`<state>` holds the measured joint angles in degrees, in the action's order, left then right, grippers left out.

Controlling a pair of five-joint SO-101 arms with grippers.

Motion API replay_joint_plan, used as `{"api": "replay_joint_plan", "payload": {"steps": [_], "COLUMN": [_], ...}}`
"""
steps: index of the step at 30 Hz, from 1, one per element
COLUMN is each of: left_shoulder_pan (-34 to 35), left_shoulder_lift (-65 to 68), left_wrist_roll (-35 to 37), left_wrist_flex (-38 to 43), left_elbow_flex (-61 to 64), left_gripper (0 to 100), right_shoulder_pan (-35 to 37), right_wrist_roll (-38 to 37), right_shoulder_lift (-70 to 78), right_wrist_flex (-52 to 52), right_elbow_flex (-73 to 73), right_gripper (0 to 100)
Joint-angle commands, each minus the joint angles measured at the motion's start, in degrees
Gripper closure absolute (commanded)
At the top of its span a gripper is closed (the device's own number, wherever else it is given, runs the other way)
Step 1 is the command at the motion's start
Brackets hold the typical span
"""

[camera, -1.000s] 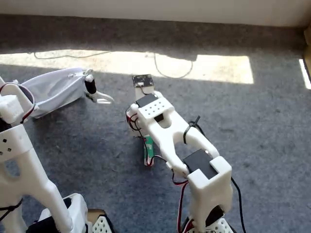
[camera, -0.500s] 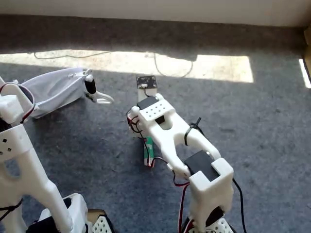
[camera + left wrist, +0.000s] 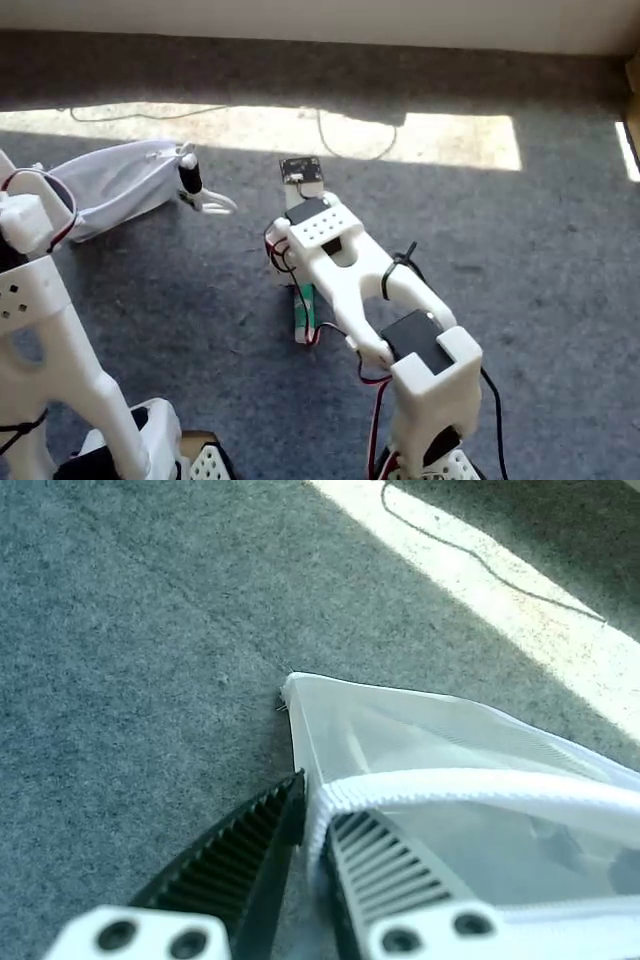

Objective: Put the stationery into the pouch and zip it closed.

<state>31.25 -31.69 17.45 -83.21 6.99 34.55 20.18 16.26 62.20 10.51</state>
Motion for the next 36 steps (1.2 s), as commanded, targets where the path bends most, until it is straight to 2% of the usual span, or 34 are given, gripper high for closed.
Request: {"api": "replay_joint_plan", "payload": {"steps": [1, 12, 28, 32, 36], "left_shoulder_pan": [-5.8, -18.2, -26.3, -27.6, -27.9], "left_shoulder_lift": [-1.0, -0.6, -0.5, -0.5, -0.5], "left_wrist_roll": [0.5, 0.5, 0.5, 0.5, 0.5], "left_wrist_flex": [0.3, 0.2, 0.2, -0.7, -1.5], "left_elbow_flex": [-1.0, -3.1, -5.3, -5.3, -5.4], "left_gripper": [99, 99, 99, 99, 99], "right_shoulder_pan": [0.5, -3.3, -2.9, -1.4, 2.1], "right_wrist_roll": [-0.8, -0.9, -0.9, -5.4, -9.5], "right_shoulder_lift": [-8.7, -26.7, -55.6, -60.1, -64.4], "right_wrist_flex": [1.9, 9.7, 12.2, 8.4, -0.8], "right_elbow_flex": [-0.3, -0.3, -0.7, -0.7, -0.4], "right_gripper": [96.8, 96.8, 96.8, 96.8, 96.8]}}
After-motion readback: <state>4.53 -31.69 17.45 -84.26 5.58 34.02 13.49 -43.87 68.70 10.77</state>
